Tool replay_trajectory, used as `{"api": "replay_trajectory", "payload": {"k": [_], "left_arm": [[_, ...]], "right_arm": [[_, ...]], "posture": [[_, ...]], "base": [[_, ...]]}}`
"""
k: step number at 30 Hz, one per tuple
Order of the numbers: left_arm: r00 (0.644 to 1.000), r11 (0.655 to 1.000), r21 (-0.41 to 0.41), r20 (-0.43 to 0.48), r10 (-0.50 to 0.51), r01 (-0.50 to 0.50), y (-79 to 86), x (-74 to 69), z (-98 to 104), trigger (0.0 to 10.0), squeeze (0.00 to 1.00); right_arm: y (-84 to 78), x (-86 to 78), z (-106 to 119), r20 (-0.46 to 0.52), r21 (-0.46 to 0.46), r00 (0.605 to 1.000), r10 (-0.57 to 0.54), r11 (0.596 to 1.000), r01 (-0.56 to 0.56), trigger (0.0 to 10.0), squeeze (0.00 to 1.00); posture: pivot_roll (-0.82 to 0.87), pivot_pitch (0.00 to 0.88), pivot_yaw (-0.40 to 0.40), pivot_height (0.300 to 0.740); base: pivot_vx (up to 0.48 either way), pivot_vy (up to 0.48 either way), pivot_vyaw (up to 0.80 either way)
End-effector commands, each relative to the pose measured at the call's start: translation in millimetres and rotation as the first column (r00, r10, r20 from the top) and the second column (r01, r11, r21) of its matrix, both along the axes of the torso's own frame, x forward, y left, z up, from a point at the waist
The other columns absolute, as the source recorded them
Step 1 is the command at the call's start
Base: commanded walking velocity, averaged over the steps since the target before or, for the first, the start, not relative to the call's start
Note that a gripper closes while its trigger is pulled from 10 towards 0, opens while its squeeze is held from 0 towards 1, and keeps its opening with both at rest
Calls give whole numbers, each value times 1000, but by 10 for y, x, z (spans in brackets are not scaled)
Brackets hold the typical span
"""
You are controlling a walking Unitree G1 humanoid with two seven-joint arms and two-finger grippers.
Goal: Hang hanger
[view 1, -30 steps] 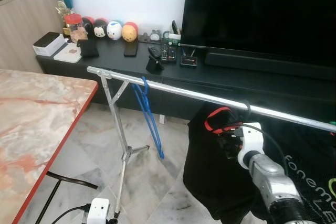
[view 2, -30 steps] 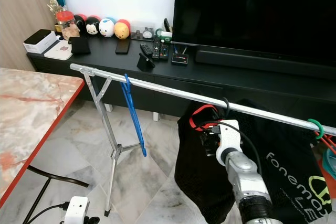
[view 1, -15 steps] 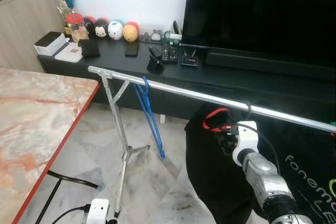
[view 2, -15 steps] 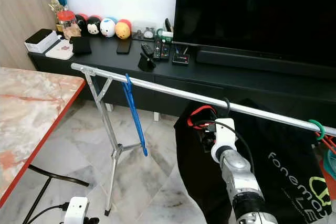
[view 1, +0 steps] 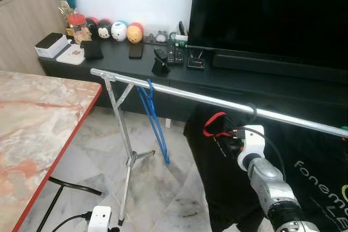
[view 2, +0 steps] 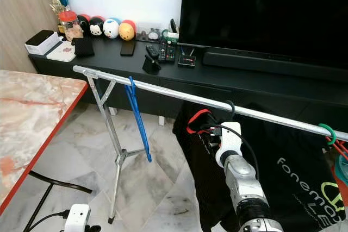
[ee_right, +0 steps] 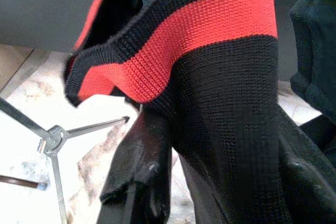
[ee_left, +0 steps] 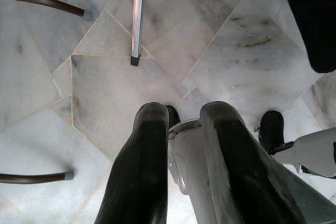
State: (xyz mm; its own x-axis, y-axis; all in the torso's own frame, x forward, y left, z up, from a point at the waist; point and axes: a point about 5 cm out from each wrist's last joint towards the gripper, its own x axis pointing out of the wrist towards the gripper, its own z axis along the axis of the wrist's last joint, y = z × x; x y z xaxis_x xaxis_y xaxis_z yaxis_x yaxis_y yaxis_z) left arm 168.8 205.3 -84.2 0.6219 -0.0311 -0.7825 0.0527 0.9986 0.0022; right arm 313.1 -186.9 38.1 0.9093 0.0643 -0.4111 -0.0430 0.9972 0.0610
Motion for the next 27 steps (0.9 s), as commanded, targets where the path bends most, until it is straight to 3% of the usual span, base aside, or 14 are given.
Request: {"api": "replay_trajectory", "payload": {"k": [1,7,16,24,27], "left_arm": [[999,1000,11,-37,-4,5,38,-85,-35,10000,0],[998,999,27,-49,-31,32,98,-119,-35,10000,0],[997,997,44,-58,-54,56,148,-149,-35,10000,0],[996,997,53,-73,-59,63,170,-186,-46,10000,0],[995,996,54,-81,-65,69,171,-211,-55,10000,0]], "right_arm": [[45,2,-11,1,16,1000,-4,1000,4,0,0],[115,-30,-43,16,40,999,-47,998,46,0,0],[107,-38,70,128,69,977,-171,984,163,0,0],[144,-183,134,211,84,951,-228,973,214,0,0],[122,-349,130,241,68,938,-251,968,241,0,0]], "posture": [[81,0,-11,740],[83,0,17,740],[87,0,38,740],[83,0,37,740],[88,0,39,740]], "base": [[0,0,0],[0,0,0],[0,0,0],[0,0,0],[0,0,0]]}}
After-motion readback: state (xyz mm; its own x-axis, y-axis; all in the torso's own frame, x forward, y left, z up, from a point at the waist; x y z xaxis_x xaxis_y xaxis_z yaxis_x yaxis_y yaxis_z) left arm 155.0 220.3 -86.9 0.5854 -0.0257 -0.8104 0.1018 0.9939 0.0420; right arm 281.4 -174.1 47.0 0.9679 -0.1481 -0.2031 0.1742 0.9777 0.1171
